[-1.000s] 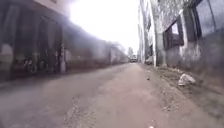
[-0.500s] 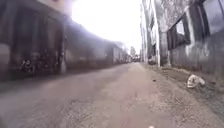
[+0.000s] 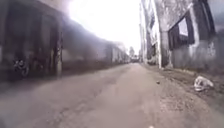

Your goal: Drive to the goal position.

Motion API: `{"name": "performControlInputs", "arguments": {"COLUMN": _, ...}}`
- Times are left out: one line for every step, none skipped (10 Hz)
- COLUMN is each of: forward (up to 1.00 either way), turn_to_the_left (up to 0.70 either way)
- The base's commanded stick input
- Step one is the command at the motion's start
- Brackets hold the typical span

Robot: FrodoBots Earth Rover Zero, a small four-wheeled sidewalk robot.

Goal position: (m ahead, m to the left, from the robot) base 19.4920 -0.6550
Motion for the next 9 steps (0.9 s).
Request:
{"name": "performControlInputs", "arguments": {"forward": 0.5, "turn_to_the_left": 0.01}}
{"name": "performControlInputs", "arguments": {"forward": 0.5, "turn_to_the_left": 0.01}}
{"name": "performControlInputs", "arguments": {"forward": 0.5, "turn_to_the_left": 0.01}}
{"name": "performControlInputs", "arguments": {"forward": 0.5, "turn_to_the_left": 0.01}}
{"name": "performControlInputs", "arguments": {"forward": 0.5, "turn_to_the_left": 0.01}}
{"name": "performControlInputs", "arguments": {"forward": 0.5, "turn_to_the_left": 0.01}}
{"name": "performControlInputs", "arguments": {"forward": 0.5, "turn_to_the_left": 0.01}}
{"name": "performControlInputs", "arguments": {"forward": 0.5, "turn_to_the_left": 0.01}}
{"name": "performControlInputs", "arguments": {"forward": 0.5, "turn_to_the_left": 0.01}}
